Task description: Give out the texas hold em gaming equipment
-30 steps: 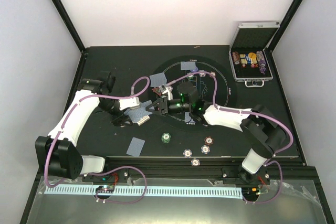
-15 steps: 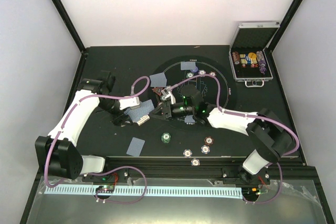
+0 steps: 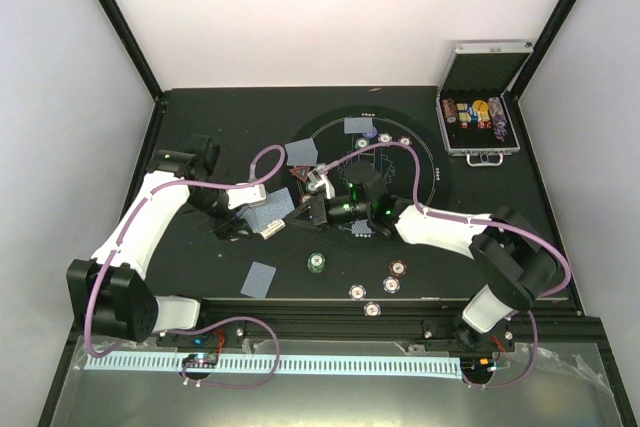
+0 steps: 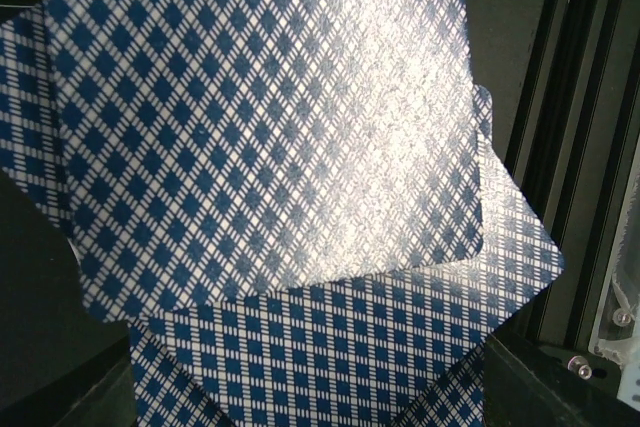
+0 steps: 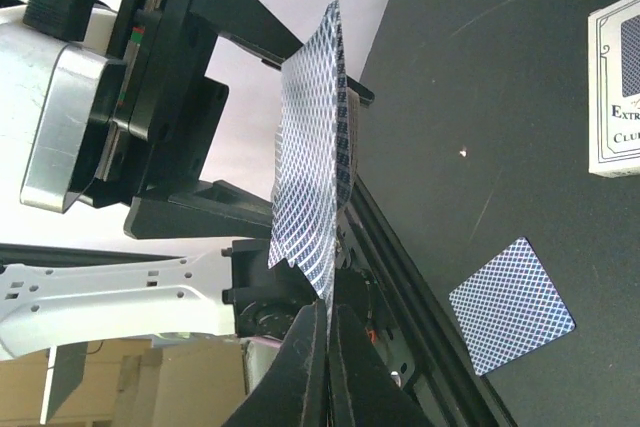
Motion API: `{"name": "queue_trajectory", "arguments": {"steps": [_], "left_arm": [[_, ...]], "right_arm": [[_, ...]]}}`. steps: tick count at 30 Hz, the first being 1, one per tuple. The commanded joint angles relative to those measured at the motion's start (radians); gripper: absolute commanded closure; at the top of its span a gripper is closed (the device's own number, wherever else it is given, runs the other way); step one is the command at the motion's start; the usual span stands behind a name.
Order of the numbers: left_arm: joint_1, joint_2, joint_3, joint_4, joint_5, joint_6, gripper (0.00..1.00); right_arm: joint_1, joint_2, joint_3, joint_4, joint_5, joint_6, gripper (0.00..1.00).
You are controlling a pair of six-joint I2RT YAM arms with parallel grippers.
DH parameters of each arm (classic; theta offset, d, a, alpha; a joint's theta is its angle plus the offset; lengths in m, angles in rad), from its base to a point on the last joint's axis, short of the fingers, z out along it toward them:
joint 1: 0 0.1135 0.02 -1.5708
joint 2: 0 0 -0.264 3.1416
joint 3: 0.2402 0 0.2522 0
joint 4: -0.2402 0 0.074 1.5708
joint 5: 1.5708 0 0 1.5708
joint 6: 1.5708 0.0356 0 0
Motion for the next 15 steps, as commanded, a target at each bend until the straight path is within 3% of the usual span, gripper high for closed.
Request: {"name": "queue_trajectory", "arguments": {"steps": [1, 15], "left_arm": [[0.002, -0.021, 0.029, 0.011, 0.025, -0.001, 0.98], [0.002, -0.022, 0.032, 0.013, 0.023, -0.002, 0.98]], "right_arm": [[0.000, -0.021, 0.009, 0.004, -0.005, 0.000, 0.99], [-0.001, -0.096, -0.023, 0.059, -0.049, 0.043, 0.99]]}}
